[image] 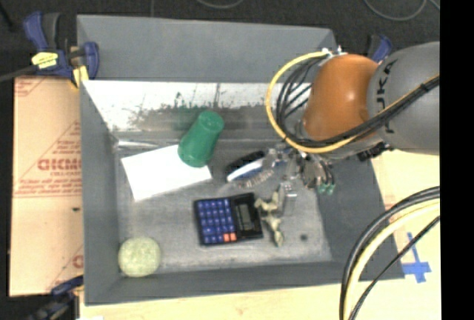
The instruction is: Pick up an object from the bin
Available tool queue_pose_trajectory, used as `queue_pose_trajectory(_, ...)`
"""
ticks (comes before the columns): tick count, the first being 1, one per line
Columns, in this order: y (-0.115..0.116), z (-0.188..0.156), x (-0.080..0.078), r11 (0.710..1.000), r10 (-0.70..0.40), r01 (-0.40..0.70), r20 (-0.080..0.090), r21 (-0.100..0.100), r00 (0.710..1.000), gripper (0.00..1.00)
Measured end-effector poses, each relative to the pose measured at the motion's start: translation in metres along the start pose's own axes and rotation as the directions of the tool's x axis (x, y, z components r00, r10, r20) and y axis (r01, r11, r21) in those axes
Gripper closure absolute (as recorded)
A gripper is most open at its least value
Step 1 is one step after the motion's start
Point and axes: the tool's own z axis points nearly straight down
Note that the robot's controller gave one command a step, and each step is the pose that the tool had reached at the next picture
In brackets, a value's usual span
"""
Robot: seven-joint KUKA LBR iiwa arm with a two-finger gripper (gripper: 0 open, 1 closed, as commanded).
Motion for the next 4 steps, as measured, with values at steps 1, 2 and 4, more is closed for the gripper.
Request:
queue_pose_trajectory(1, 0.000, -0.005, -0.002, 1.000, -0.001, 0.001, 0.008, 0.000, 1.000, 0.00)
queue_pose_trajectory(2, 0.008, 0.010, -0.054, 0.996, -0.091, 0.091, 0.009, 0.001, 0.996, 0.00)
queue_pose_trajectory(4, 0.033, 0.023, -0.035, 0.995, -0.100, 0.100, 0.012, 0.001, 0.995, 0.00)
